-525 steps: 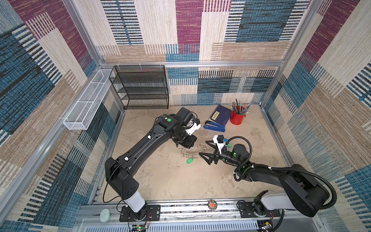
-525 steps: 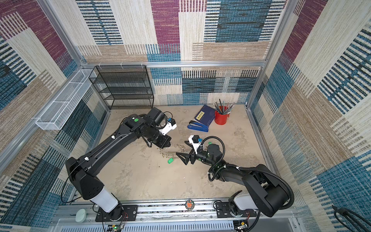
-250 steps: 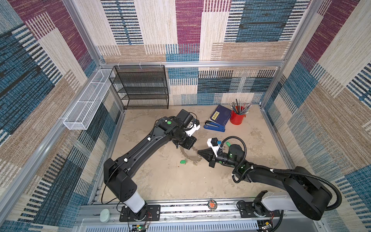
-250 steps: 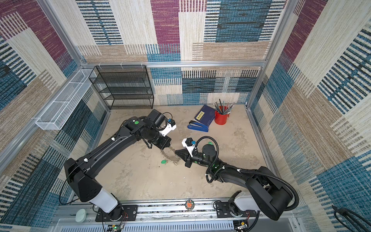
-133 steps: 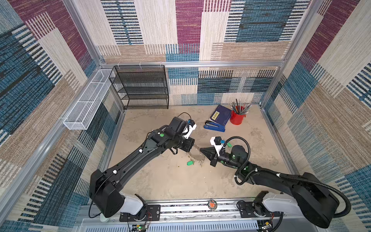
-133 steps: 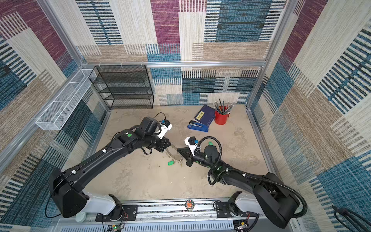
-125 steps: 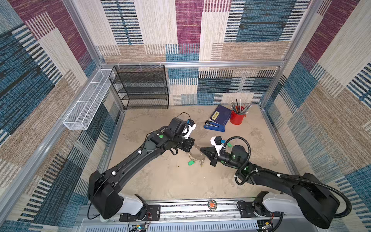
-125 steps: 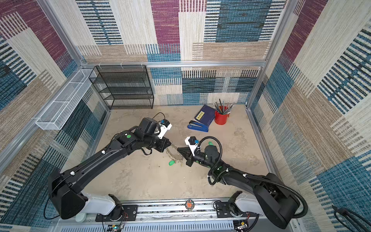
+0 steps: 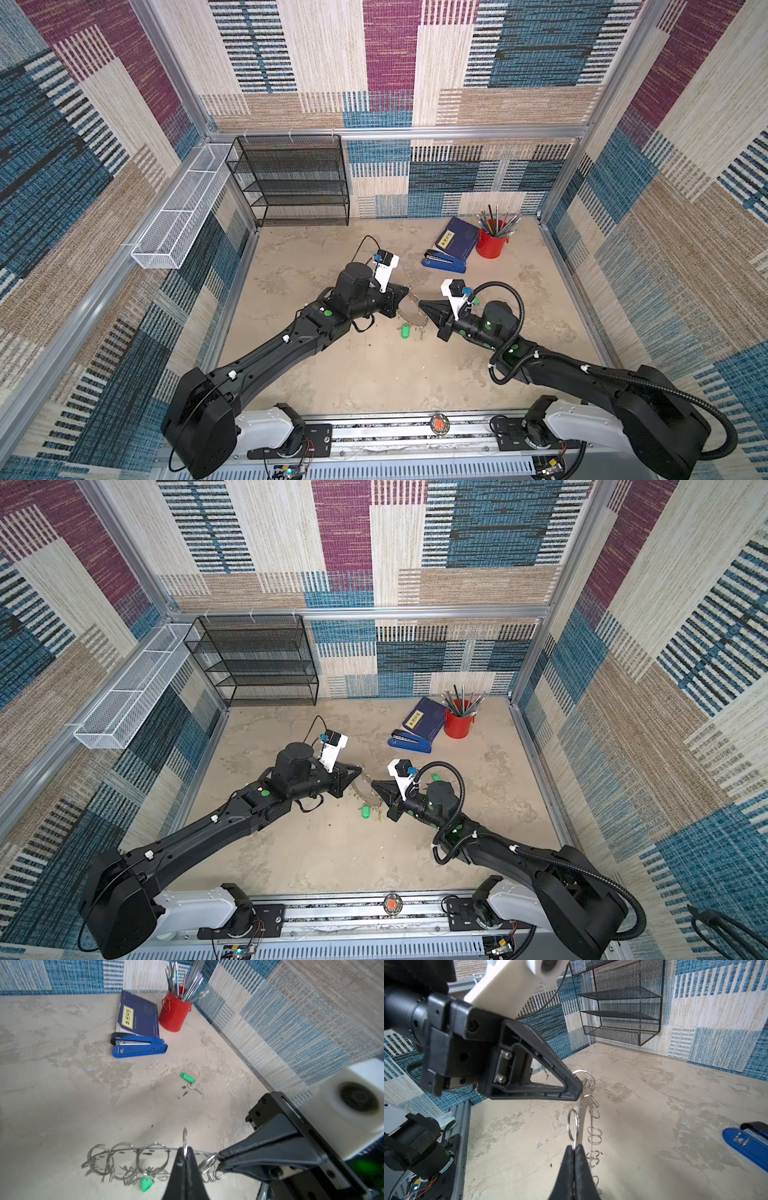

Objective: Put the keys on the keyring
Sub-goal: 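Grasp the plate's opposite edge with the right gripper, holding it between both grippers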

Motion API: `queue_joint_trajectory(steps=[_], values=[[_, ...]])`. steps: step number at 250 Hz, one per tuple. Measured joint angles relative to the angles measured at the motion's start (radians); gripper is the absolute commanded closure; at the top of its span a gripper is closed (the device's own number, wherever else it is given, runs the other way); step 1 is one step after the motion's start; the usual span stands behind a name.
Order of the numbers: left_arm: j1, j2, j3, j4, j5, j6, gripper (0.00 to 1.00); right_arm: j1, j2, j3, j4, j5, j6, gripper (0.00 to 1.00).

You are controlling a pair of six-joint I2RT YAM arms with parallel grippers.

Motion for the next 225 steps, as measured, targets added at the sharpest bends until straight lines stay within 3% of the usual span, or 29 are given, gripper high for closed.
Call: queue_joint_trajectory(steps=[55,92,152,185,225], values=[[0.0,-0.005,-0.059,0.177,0.004,-0.002,1.0,-0.001,-0.02,0.023,-0.023,0.021,0.001,1.0],[0.0,-0.004,-0.142,0.351,0.009,-0.002,1.0,-0.001,-0.04,0.043,-0.081,0.024,0.008,0.94],[-0.004,0.009,-0.196,0.571,0.061,0.009,1.0,0.002,-0.101,0.053,-0.152,-0.005,0.038,0.6],[-0.005,0.011,-0.218,0.634,0.084,0.01,1.0,-0.005,-0.175,0.071,-0.202,-0.011,0.057,0.5],[-0.005,0.02,-0.235,0.681,0.118,0.013,1.0,-0.042,-0.268,0.111,-0.224,-0.022,0.078,0.51]])
